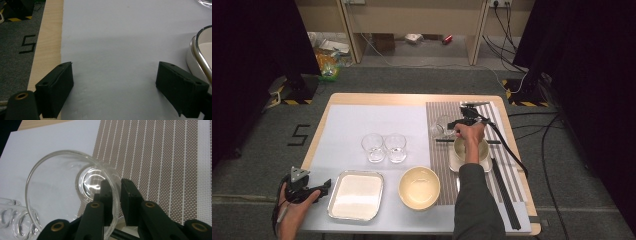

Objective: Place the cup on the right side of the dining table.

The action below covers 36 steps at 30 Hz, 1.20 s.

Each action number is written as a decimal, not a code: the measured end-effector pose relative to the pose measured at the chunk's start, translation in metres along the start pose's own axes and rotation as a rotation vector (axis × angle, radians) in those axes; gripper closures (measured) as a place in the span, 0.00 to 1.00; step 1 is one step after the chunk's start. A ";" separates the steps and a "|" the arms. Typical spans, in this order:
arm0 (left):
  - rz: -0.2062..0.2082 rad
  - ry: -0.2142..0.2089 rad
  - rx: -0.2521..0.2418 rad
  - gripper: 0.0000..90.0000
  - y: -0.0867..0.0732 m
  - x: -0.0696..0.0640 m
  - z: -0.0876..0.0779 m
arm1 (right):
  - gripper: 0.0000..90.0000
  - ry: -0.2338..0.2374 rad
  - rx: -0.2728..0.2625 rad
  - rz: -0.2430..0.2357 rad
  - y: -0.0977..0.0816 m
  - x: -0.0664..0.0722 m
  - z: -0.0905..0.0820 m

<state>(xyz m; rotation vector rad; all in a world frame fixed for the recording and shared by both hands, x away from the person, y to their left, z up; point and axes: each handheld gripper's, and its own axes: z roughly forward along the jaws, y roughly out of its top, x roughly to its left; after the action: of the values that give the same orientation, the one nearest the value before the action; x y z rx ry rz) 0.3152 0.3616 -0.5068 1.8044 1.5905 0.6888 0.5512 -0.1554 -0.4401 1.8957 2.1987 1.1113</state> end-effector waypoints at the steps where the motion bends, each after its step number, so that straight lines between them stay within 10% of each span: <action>1: 0.000 0.000 0.002 0.15 0.000 0.000 0.000 | 0.88 0.004 0.000 -0.002 0.000 0.000 0.000; 36: 0.000 0.000 0.002 0.15 0.000 0.000 0.000 | 0.58 0.005 -0.018 0.003 0.001 0.002 -0.011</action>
<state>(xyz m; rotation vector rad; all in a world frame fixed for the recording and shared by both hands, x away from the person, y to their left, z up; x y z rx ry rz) 0.3152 0.3617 -0.5066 1.8062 1.5914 0.6874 0.5463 -0.1595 -0.4305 1.8920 2.1814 1.1336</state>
